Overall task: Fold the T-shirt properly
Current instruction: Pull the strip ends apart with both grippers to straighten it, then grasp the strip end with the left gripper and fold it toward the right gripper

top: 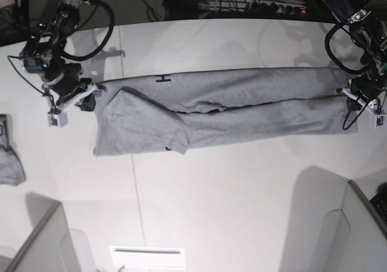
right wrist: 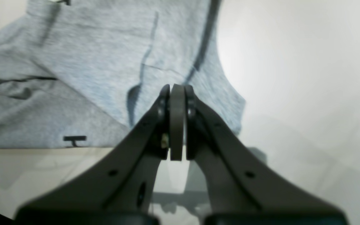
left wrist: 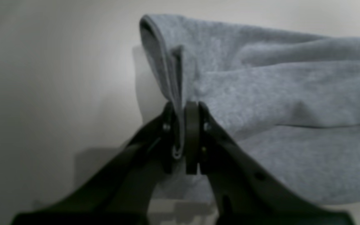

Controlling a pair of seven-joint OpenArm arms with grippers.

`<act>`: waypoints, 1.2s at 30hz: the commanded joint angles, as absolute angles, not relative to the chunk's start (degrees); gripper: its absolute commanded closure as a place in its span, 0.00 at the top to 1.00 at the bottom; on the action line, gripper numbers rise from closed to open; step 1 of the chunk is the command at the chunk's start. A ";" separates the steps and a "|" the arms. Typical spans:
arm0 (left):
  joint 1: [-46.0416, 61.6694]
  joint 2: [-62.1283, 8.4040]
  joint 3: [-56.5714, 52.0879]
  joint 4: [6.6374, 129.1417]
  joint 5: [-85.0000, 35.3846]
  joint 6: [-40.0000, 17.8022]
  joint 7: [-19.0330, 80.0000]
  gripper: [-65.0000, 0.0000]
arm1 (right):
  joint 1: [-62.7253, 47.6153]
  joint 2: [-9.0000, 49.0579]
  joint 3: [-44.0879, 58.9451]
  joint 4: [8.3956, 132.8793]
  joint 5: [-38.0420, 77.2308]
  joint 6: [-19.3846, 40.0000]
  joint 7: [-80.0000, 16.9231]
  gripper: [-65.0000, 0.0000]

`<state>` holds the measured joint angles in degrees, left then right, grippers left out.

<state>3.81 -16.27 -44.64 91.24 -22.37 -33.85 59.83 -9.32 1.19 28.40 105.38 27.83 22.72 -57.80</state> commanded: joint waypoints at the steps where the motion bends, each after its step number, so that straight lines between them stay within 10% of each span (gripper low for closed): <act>1: 3.82 -16.92 -43.82 93.41 -23.08 -33.80 59.03 0.00 | -8.75 1.71 28.62 106.24 28.70 22.81 -56.66 0.00; 36: 8.13 -6.55 -18.86 111.08 -23.52 -25.98 65.54 0.00 | -8.84 1.71 28.62 105.10 28.53 22.73 -56.66 0.00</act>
